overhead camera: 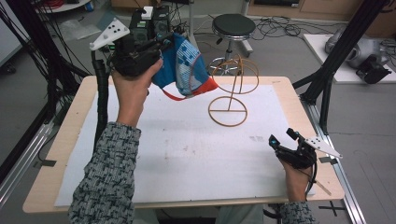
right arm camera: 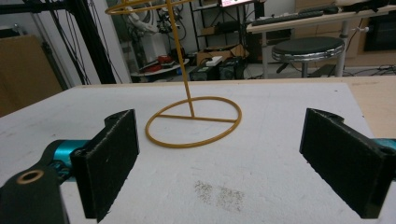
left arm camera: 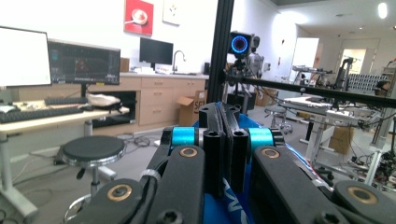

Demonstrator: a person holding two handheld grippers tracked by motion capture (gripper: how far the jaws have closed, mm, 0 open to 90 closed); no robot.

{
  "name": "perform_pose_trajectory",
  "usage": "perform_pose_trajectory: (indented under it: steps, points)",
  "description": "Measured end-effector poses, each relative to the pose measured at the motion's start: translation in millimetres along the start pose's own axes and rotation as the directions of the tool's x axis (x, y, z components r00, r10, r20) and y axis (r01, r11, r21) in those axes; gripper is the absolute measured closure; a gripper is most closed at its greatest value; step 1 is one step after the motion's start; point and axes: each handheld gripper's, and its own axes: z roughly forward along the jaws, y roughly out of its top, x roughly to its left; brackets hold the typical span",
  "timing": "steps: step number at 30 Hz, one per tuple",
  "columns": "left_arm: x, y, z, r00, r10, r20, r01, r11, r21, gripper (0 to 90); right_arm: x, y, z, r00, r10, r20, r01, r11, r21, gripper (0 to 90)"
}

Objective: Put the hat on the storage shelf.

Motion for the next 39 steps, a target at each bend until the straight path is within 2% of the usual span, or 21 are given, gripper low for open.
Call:
perform_pose_trajectory:
  steps: [9,15,17,25,33,39]
  points:
    - [1.0,9.6,30.5,0.9997,-0.026,0.005,0.026,0.9979,-0.059,88.3,0.1,-0.1,1.3,1.0000,-0.008,-0.004,0.008,1.000,0.000,10.9]
    - [0.1,11.2,50.3,0.9999,-0.016,0.004,0.016,0.9979,-0.063,88.3,1.7,-0.1,0.3,0.9999,-0.010,-0.007,0.010,1.000,0.004,10.9]
    - [-1.1,11.0,56.7,0.9999,-0.015,0.006,0.016,0.9978,-0.065,88.3,2.5,-0.5,-0.5,0.9996,-0.025,-0.011,0.025,1.000,0.005,10.9]
    - [-8.8,8.2,78.6,0.9998,-0.019,0.010,0.020,0.9960,-0.087,88.3,2.7,-2.1,-6.6,0.9989,-0.044,-0.014,0.044,0.999,0.004,10.9]
    - [-9.5,0.4,99.6,0.9985,-0.052,0.015,0.054,0.9933,-0.102,88.4,1.9,-2.8,-12.6,0.9989,-0.035,-0.029,0.035,0.999,0.000,10.9]
    - [-10.5,-6.6,110.3,0.9980,-0.061,0.017,0.063,0.9935,-0.095,88.4,2.8,-3.0,-11.2,0.9985,-0.039,-0.039,0.039,0.999,0.005,10.9]
